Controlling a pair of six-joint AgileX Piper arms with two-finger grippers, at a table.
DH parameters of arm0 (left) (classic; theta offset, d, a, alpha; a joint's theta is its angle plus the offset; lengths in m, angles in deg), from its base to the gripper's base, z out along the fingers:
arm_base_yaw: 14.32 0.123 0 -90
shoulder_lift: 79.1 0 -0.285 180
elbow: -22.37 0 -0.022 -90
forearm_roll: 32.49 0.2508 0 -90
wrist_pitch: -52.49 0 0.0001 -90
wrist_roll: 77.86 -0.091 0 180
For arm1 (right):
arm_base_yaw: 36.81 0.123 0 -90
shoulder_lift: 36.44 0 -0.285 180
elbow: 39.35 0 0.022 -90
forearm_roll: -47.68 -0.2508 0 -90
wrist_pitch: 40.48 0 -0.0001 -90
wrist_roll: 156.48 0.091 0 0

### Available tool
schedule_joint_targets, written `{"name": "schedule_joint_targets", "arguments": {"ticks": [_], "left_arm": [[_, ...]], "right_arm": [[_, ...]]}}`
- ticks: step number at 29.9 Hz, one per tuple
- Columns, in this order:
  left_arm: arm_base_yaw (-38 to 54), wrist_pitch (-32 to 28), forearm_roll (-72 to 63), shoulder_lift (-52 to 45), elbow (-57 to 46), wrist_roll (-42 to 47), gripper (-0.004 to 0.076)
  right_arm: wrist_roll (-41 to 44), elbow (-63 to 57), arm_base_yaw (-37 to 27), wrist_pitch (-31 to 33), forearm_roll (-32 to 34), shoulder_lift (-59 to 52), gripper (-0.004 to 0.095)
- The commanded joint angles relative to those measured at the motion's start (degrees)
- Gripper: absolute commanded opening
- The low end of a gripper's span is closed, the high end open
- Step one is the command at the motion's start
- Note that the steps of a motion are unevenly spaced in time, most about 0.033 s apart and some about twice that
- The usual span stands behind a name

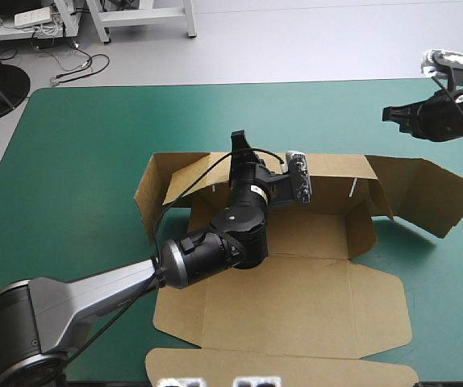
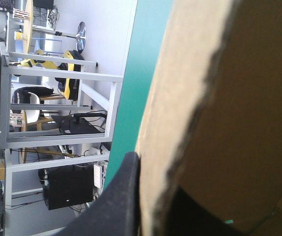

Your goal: Fold the box

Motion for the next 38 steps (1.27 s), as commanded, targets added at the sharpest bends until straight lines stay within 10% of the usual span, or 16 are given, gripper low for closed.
{"name": "schedule_joint_targets", "arguments": {"ticks": [1,13,38], "left_arm": [[-0.4,-0.1,2.4,-3.1,1.6,1.5,-0.0010],[-0.4,0.8,2.3,-3.1,1.6,1.8,-0.0010],[-0.4,-1.6,1.7,-3.0,-6.9,9.3,-0.0009]], "right_arm": [[-0.6,2.1,0.0,0.3,-0.7,1.9,-0.0020],[-0.4,1.4,0.0,5.8,5.4,4.2,-0.0019],[-8.7,-16.6,0.0,0.9,-4.3,-3.7,-0.0020]]}}
